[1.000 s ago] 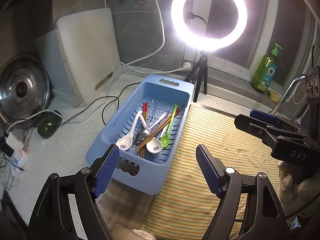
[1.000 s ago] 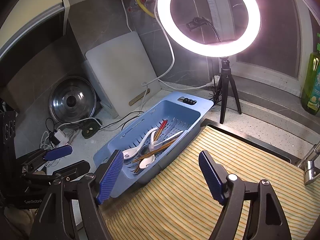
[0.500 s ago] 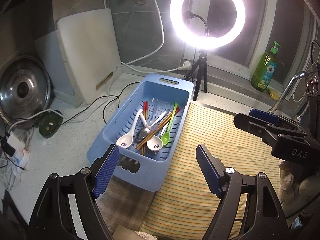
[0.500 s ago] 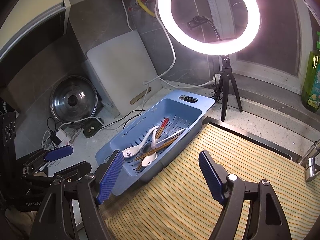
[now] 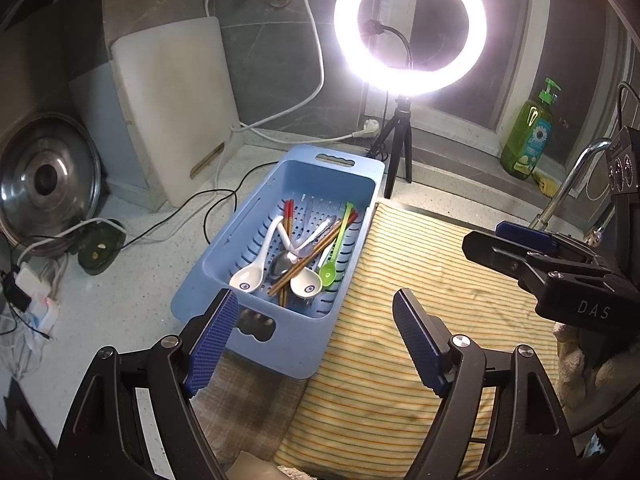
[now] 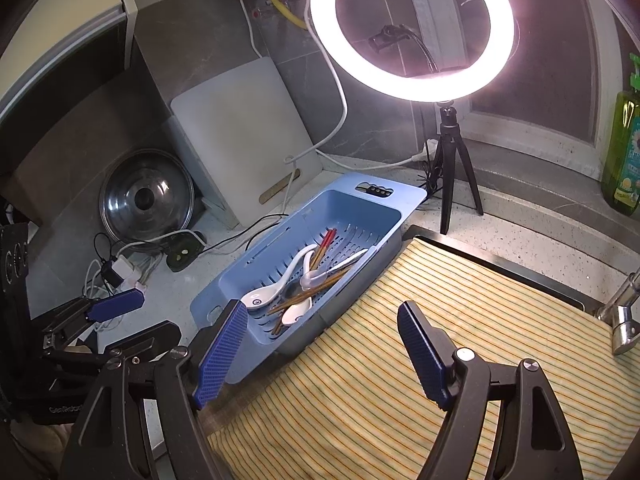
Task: Organize utensils
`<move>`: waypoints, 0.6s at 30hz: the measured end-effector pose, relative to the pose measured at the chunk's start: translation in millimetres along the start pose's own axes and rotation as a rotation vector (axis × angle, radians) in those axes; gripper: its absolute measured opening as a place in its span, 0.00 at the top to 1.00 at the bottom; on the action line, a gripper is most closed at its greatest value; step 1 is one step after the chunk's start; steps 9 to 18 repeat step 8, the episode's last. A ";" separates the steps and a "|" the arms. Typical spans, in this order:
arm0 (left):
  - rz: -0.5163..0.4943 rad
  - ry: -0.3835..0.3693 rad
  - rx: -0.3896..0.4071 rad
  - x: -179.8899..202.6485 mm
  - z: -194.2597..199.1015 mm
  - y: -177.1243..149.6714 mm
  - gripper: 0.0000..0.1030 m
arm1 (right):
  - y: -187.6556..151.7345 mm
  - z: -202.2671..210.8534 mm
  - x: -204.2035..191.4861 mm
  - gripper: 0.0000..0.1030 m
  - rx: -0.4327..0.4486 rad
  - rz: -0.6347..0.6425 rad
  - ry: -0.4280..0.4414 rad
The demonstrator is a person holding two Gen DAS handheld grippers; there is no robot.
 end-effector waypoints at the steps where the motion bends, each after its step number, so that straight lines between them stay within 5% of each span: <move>1: -0.004 0.004 0.001 1.7 0.0 -0.7 0.22 | -0.8 -0.2 0.5 0.28 -0.003 -0.002 -0.001; 18: -0.008 0.001 -0.001 8.7 -2.2 -2.7 0.22 | -4.2 0.1 9.2 0.28 -0.011 -0.021 -0.006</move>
Point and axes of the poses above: each gripper's, at about its wrist camera, not at the fingertips, and z roughly against the way its jaws point, x to its right, y to its top, the point moved 2 cm from there along -z, roughly the way its jaws point, and after that the axes turned 12 degrees about z, right-handed, at the moved point
